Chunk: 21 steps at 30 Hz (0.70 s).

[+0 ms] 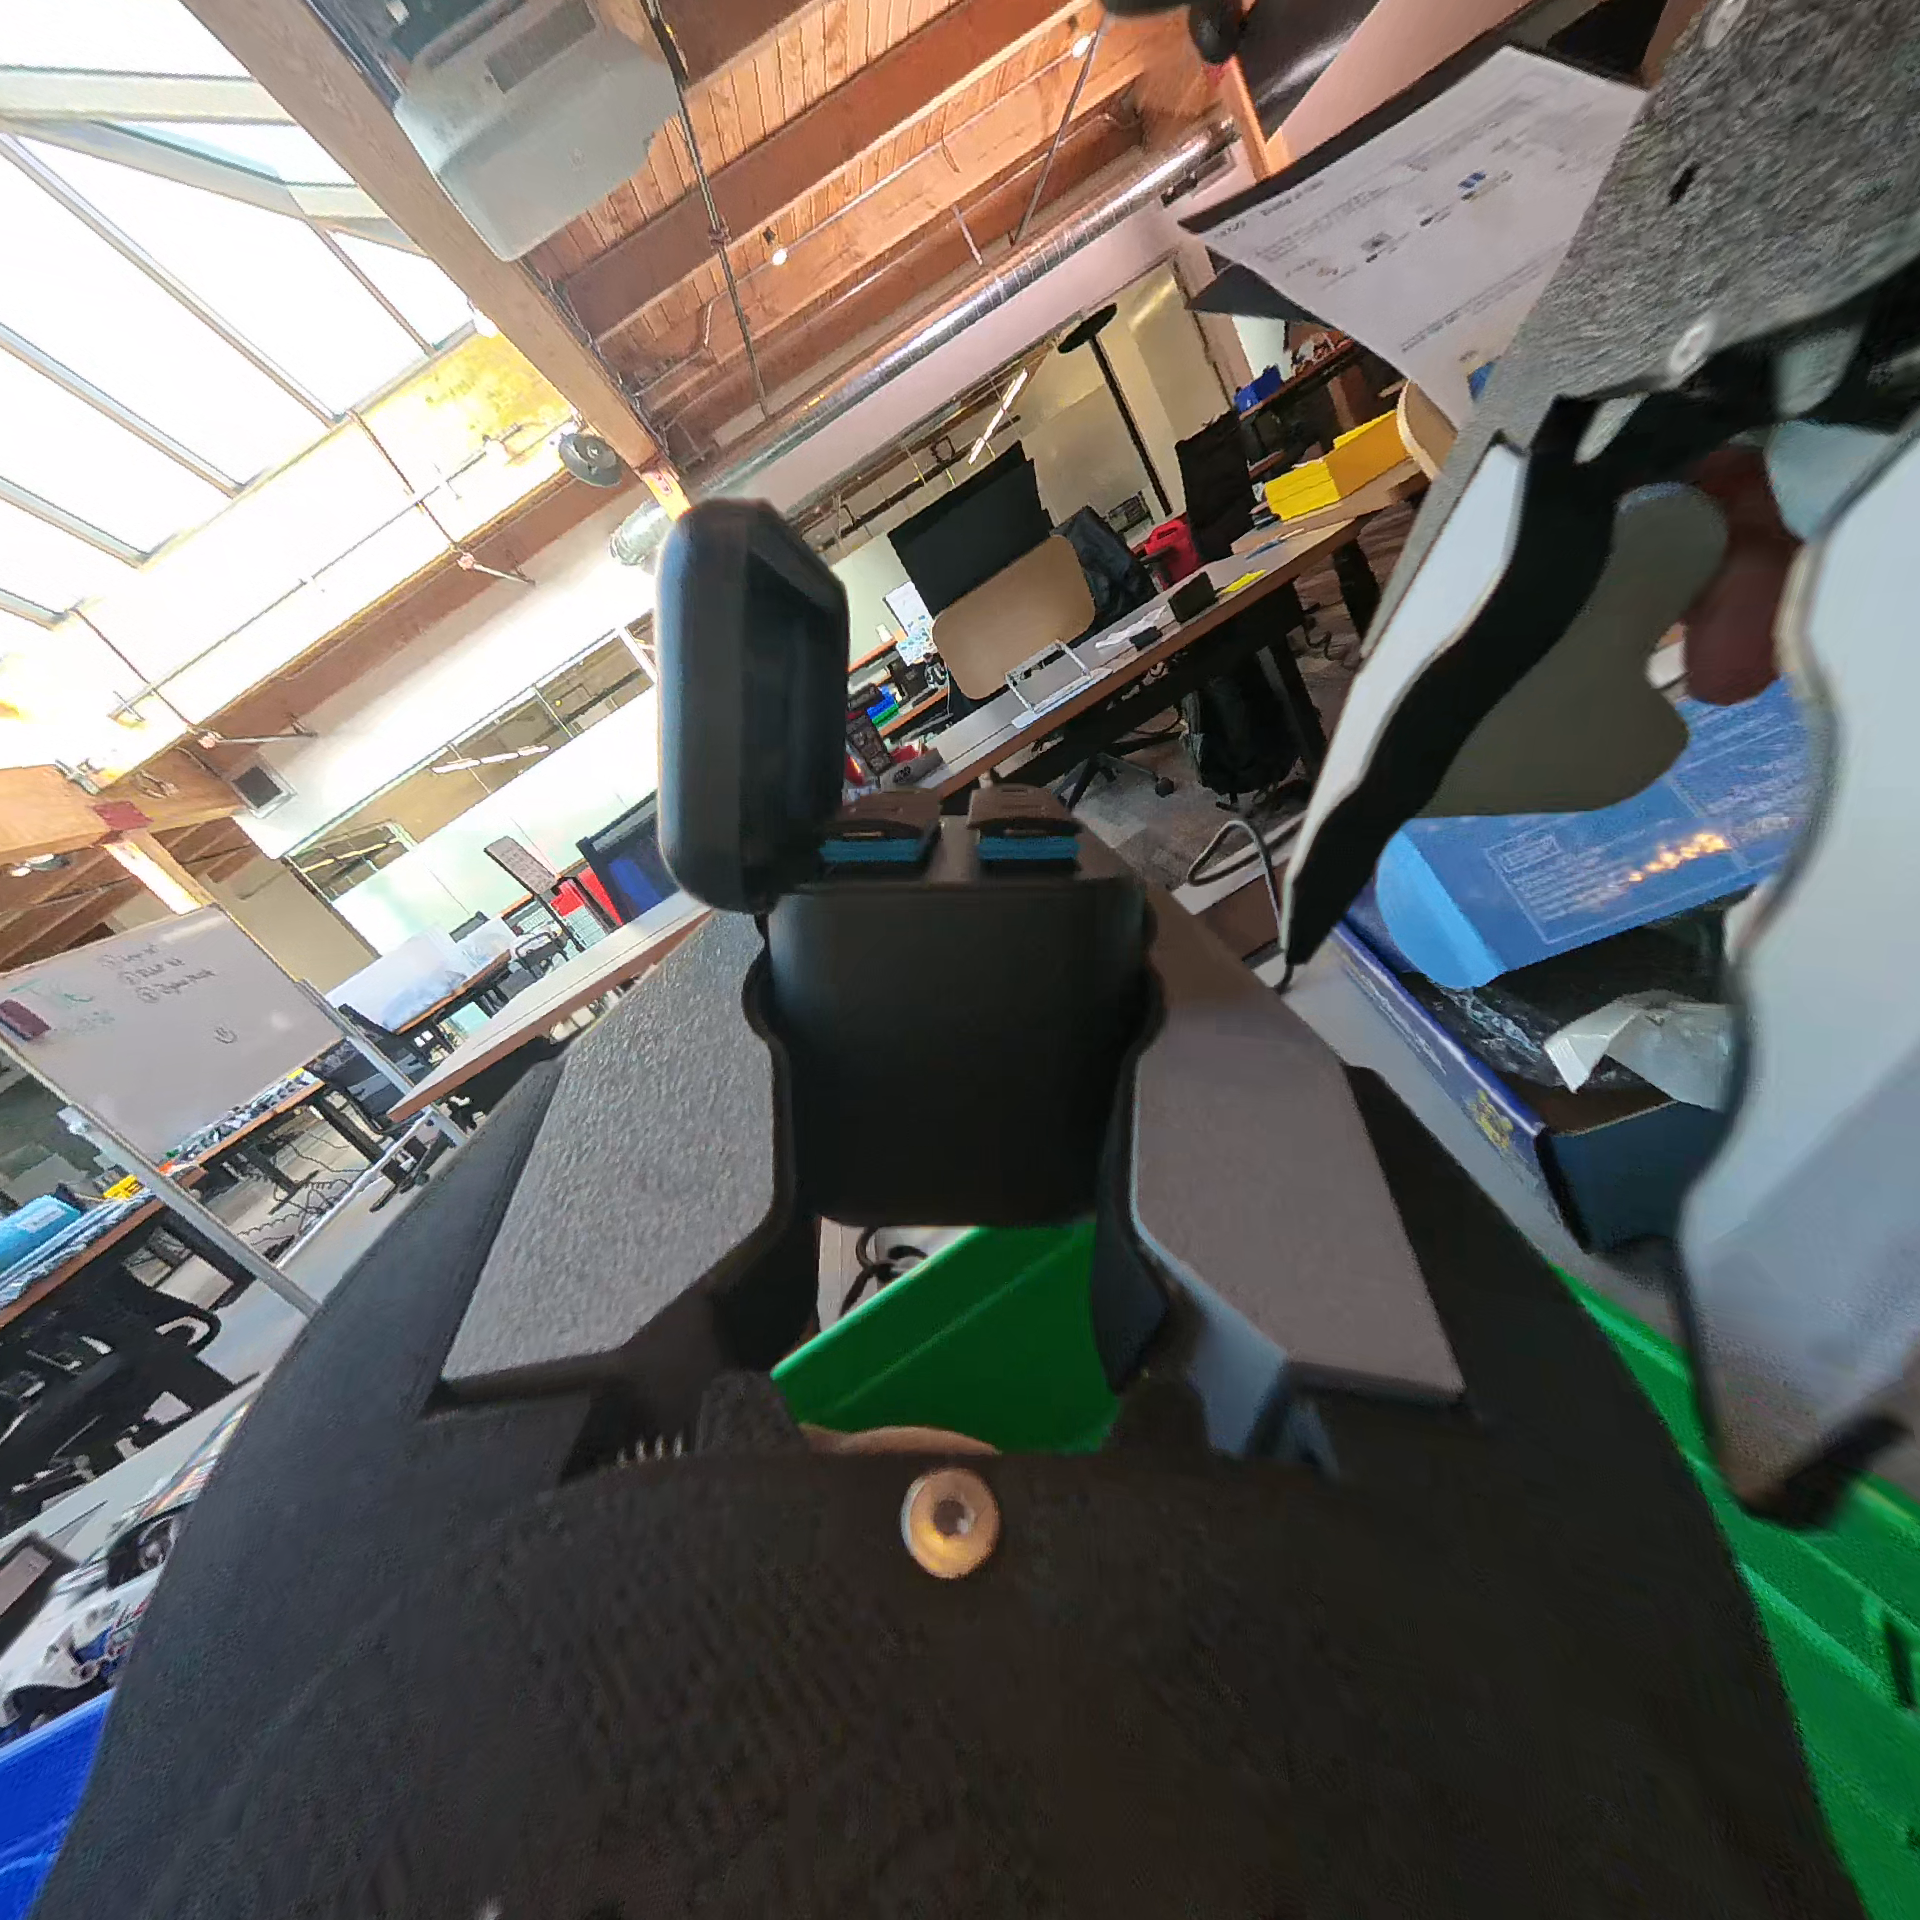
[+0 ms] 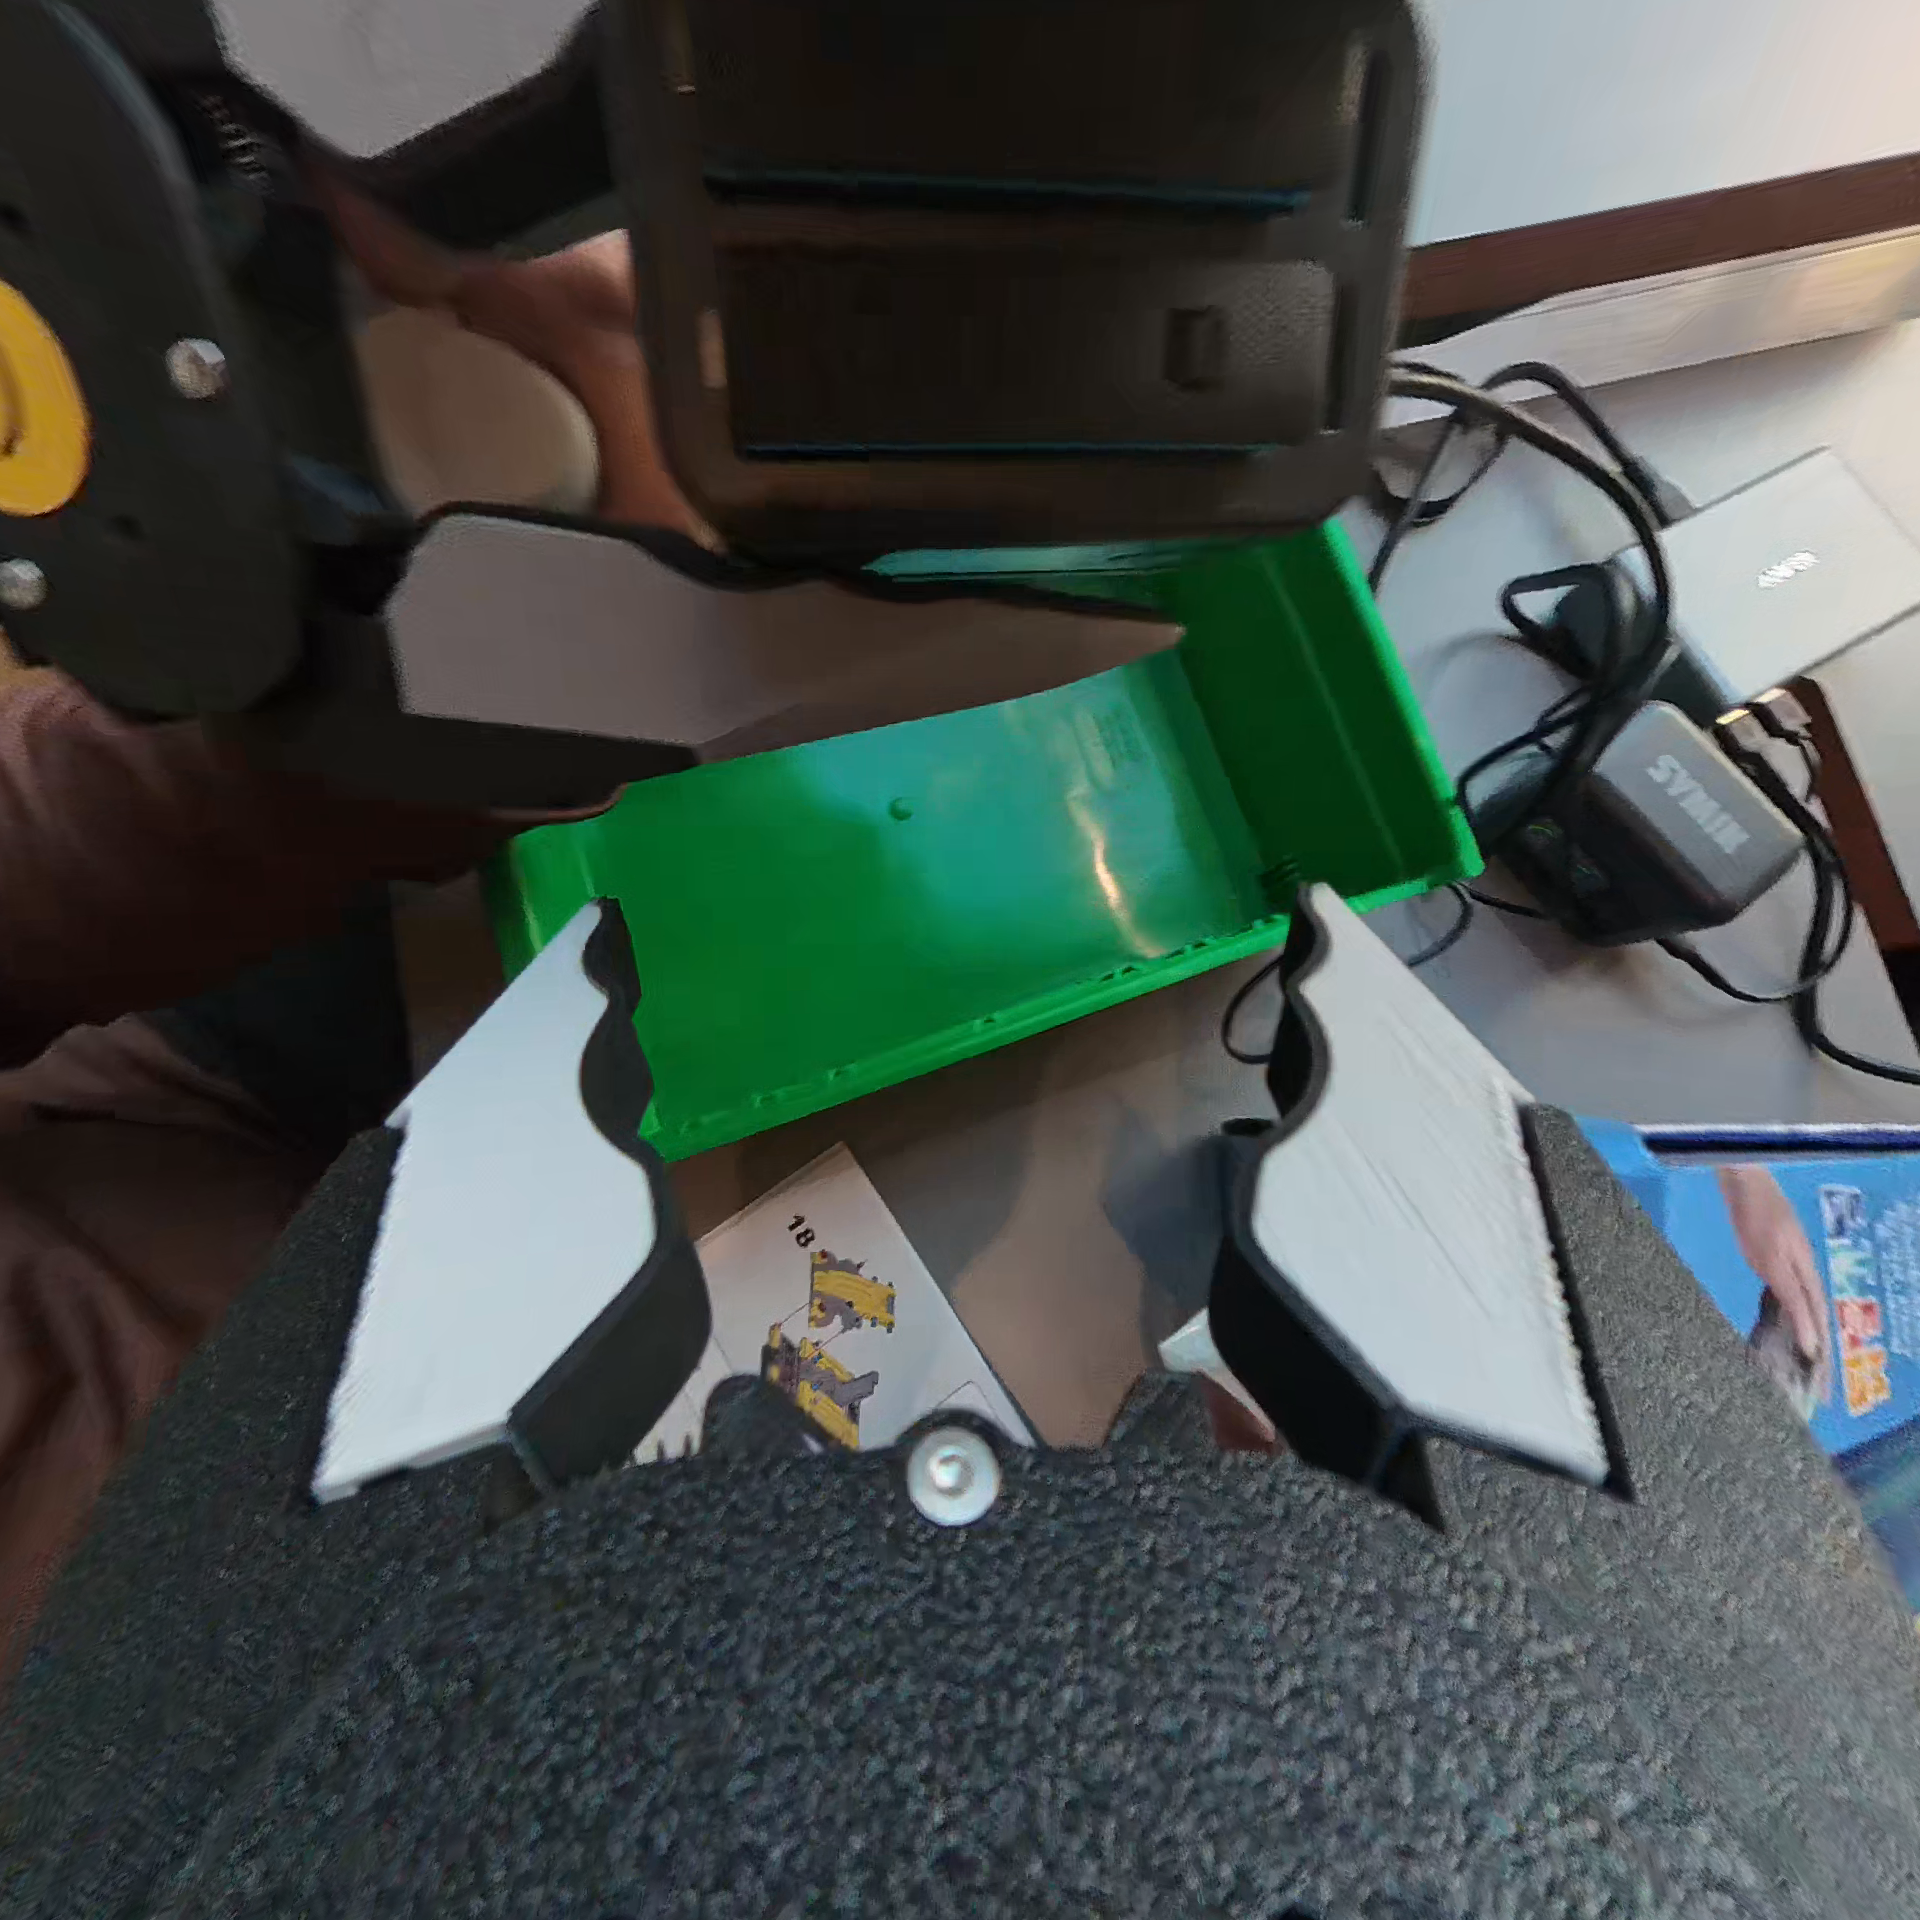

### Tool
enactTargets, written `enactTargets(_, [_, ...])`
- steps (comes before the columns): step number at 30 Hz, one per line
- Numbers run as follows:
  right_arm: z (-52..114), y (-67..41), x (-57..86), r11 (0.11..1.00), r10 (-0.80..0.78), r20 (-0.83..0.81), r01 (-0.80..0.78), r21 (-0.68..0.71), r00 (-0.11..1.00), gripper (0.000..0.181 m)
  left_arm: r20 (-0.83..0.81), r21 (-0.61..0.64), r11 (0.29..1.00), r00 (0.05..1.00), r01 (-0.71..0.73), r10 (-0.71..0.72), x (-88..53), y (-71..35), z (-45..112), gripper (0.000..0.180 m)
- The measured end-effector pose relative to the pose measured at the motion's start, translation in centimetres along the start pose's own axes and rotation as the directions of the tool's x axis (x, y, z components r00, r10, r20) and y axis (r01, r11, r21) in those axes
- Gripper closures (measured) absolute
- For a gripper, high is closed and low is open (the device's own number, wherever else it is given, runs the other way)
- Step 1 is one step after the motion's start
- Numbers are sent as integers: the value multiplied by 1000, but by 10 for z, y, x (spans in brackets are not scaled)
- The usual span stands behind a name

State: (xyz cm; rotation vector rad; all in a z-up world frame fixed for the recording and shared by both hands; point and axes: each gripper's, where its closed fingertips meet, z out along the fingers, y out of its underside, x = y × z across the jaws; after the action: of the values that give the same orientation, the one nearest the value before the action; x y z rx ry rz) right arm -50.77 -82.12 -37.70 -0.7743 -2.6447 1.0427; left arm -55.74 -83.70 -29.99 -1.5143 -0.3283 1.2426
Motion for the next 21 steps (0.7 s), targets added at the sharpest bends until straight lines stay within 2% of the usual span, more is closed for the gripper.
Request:
enactTargets(4, [6, -14, 4, 999, 43, -123, -39, 39, 991, 54, -43, 94, 996, 999, 10, -6, 3, -16, -8, 117])
enactTargets(10, [0, -25, -4, 997, -28, -277, 46, 57, 960, 51, -63, 164, 986, 998, -14, 25, 0, -26, -17, 116])
enactTargets(21, [3, -28, -16, 994, -73, -266, 91, 54, 961, 50, -45, 214, 975, 997, 63, -55, -7, -48, -30, 117])
